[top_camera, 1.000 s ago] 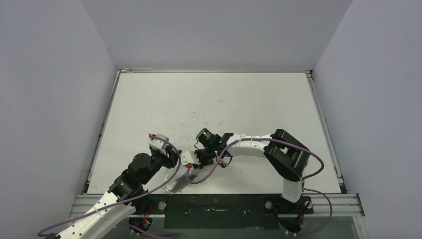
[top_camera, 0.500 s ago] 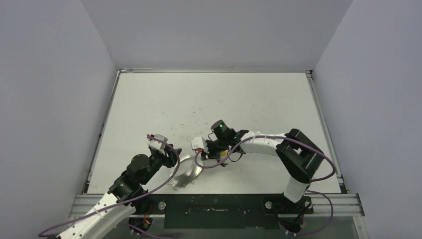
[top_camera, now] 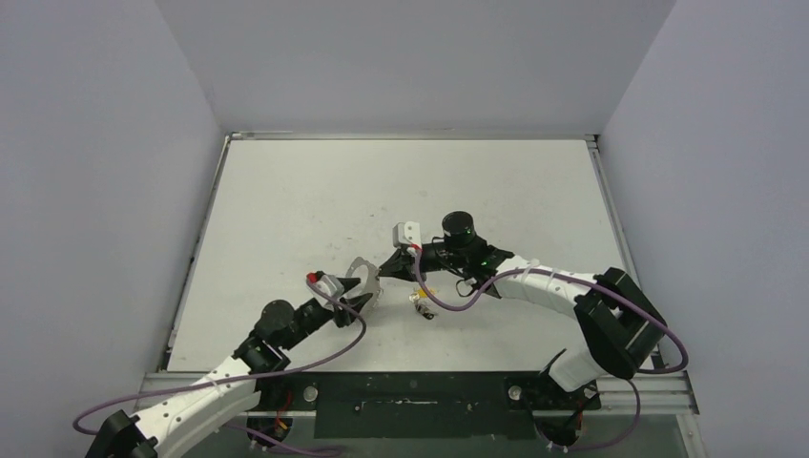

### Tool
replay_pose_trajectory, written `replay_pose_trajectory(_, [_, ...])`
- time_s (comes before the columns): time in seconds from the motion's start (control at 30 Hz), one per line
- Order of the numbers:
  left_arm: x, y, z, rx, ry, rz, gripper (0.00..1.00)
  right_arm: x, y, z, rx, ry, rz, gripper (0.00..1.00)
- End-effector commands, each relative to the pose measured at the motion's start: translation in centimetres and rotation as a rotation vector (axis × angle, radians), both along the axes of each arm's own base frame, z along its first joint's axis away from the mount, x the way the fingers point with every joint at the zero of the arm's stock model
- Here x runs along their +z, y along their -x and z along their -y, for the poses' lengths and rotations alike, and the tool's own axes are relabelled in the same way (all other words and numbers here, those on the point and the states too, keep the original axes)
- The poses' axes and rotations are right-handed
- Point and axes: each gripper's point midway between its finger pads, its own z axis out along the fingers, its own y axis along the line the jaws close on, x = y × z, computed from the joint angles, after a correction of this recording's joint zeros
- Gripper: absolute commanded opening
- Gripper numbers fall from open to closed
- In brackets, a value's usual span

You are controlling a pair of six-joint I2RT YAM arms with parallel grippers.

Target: Put the keys on the keyring

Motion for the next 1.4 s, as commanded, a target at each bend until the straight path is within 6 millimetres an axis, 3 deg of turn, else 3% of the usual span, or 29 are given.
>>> replay_pose_trajectory(0.0, [5.4, 1.1, 2.3, -0.163, 0.052, 0.276, 0.42, 4.9, 1.1, -0.6, 0.077, -0.155, 0.042, 0.0])
replay_pose_trajectory(0.33, [7.3, 1.5, 2.5, -0.19, 0.042, 0.448, 0.42, 5.0, 2.6, -0.4, 0.163, -0.177, 0.06, 0.0])
replay_pose_trajectory(0.63, [7.4, 1.5, 1.7, -0.161, 0.001, 0.482, 0.42, 5.4, 3.5, -0.3, 0.225, -0.187, 0.074, 0.0])
replay_pose_trajectory(0.77, [7.7, 1.7, 2.0, -0.183, -0.007, 0.494, 0.3, 5.4, 3.7, -0.3, 0.232, -0.189, 0.074, 0.0])
replay_pose_trajectory(1.1, [6.8, 1.5, 3.1, -0.234, -0.048, 0.465, 0.3, 5.3, 3.7, -0.4, 0.232, -0.185, 0.068, 0.0])
replay_pose_trajectory(1.23, [7.0, 1.1, 3.3, -0.23, -0.056, 0.474, 0.21, 5.1, 3.7, -0.4, 0.23, -0.174, 0.068, 0.0])
replay_pose_trajectory(1.37, [7.6, 0.7, 3.5, -0.219, -0.05, 0.489, 0.2, 4.4, 3.7, -0.3, 0.228, -0.136, 0.069, 0.0])
